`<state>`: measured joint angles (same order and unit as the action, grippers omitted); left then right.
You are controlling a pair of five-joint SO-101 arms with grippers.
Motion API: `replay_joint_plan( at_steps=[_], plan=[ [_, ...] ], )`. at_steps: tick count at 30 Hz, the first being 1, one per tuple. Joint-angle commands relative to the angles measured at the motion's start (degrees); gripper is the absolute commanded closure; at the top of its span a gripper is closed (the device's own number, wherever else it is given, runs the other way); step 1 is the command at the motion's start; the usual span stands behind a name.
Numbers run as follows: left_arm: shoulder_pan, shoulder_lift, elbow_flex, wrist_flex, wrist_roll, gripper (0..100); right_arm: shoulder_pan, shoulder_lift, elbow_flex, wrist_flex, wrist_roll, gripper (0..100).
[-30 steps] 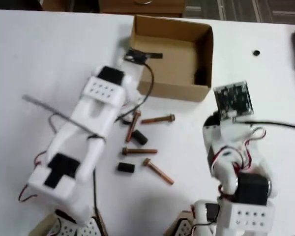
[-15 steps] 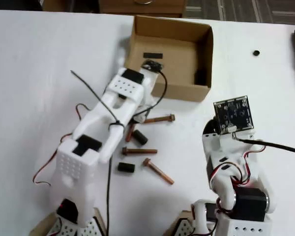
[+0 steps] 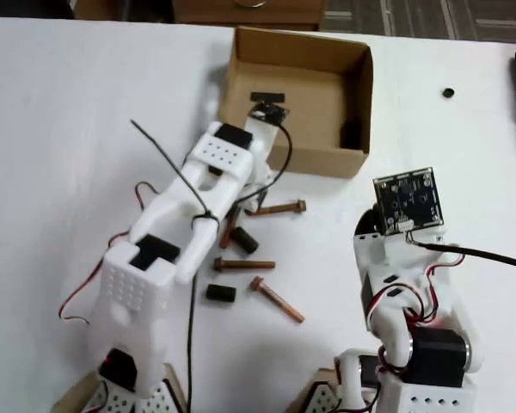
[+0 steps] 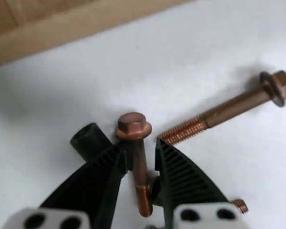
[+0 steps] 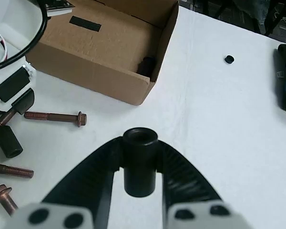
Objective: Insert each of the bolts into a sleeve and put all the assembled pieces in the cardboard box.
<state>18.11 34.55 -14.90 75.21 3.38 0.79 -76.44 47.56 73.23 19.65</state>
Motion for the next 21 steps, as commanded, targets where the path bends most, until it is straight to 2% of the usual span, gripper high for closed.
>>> replay_joint_plan(
  at_steps=[1,9,21],
  plan=[
    [-0.44,2.20,-0.04,-0.97,-0.26,89,0.31,-0.48,-0.53,-0.13,0.26,97.8],
    [-1.67,2.46,-0.48,3.16,-0.26,89,0.22,-0.48,1.85,-1.98,0.26,97.8],
    [-1.49,7.74,-0.92,1.14,0.00,90,0.04,-0.48,2.55,-4.79,0.26,97.8]
  ],
)
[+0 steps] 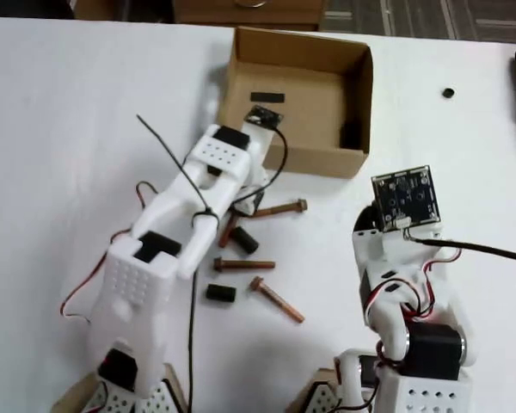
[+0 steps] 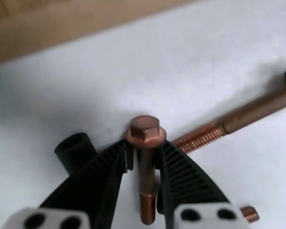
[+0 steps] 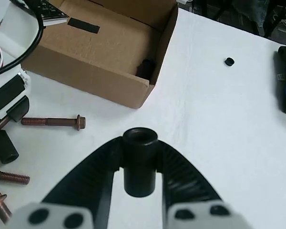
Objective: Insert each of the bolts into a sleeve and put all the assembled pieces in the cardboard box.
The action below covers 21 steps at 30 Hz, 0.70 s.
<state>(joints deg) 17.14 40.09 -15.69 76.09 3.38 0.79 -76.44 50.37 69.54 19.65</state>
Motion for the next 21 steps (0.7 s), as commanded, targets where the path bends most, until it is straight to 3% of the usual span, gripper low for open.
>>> replay_joint_plan(
  at_steps=[1,2,7,14,18,21],
  plan=[
    [-0.53,2.20,-0.75,0.53,0.00,93,0.04,-0.48,-0.26,-1.19,0.26,97.8],
    [-0.53,2.46,-1.36,0.97,-0.09,98,0.04,-0.48,-0.26,-1.19,0.26,97.8],
    [-0.53,1.67,-4.26,2.11,0.09,98,0.04,-0.84,-0.26,-1.27,0.26,97.8],
    [-0.53,-5.36,-21.58,13.01,0.18,98,-0.04,-1.01,-0.26,-4.44,-0.44,97.8],
    [-0.97,-12.04,-33.27,20.75,0.26,98,-0.48,-1.01,-0.18,-7.25,-7.47,97.8],
    [-1.32,-17.41,-39.16,26.02,4.40,98,-5.49,-1.01,0.97,-7.25,-11.43,97.8]
  ],
)
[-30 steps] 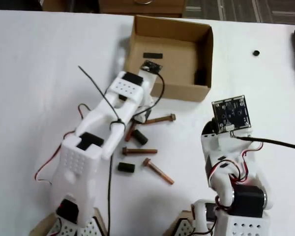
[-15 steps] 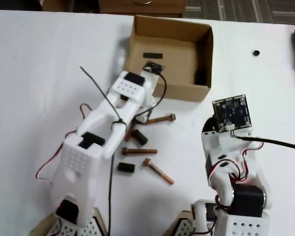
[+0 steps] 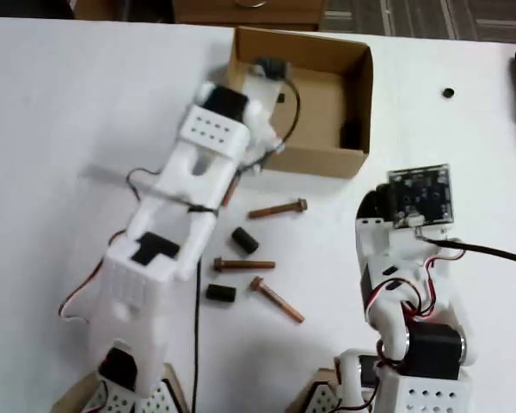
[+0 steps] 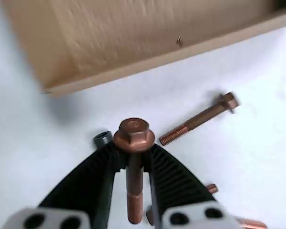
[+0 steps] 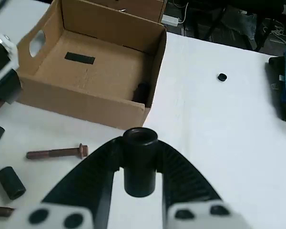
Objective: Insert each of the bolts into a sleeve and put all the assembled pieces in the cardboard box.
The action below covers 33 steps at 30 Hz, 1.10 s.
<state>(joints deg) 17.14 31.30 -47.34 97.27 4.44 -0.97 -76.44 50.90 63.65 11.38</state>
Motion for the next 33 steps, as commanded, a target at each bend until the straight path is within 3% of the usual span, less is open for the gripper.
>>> replay_joint_plan(
  at_steps=[1,8,19,23,30,33],
  plan=[
    [-1.85,-10.64,-7.52,5.10,5.10,98,-5.67,-1.01,1.05,-1.45,-3.87,97.8],
    [-2.02,-27.78,7.52,5.01,8.79,98,-18.68,-1.01,3.60,-1.54,-8.26,97.8],
    [-2.11,-51.25,31.96,3.96,9.23,98,-31.87,-1.01,6.95,-1.36,-8.26,97.8],
    [-2.11,-62.51,39.25,-1.14,8.35,98,-36.35,-1.01,10.11,-2.24,-8.26,97.8],
    [-2.55,-84.04,63.60,-14.42,8.70,98,-38.99,-1.01,10.11,-4.62,-8.35,97.8],
    [-2.73,-92.57,72.48,-22.86,13.98,98,-42.51,-1.01,10.20,-5.41,-10.55,97.8]
  ],
)
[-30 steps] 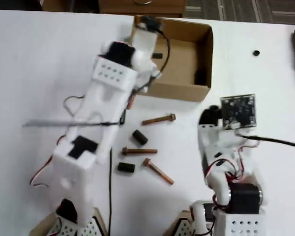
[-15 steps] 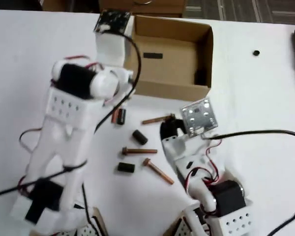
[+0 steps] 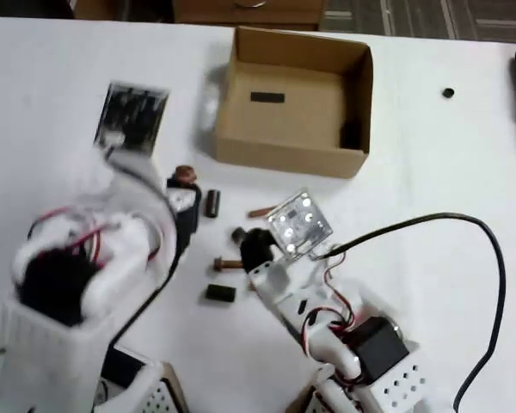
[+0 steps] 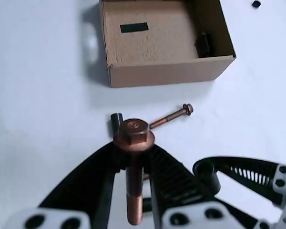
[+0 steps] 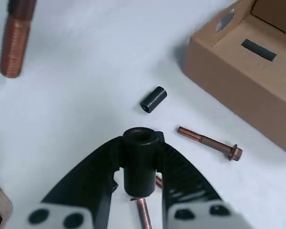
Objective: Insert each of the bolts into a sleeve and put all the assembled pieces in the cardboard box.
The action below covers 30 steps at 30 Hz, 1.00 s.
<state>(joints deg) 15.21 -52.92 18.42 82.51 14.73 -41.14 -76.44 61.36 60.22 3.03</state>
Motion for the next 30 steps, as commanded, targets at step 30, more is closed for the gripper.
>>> replay_joint_plan(
  at_steps=[30],
  plan=[
    [0.53,-10.46,22.37,-20.84,20.75,98,-7.69,-0.92,8.79,-14.81,-10.11,97.9]
  ],
)
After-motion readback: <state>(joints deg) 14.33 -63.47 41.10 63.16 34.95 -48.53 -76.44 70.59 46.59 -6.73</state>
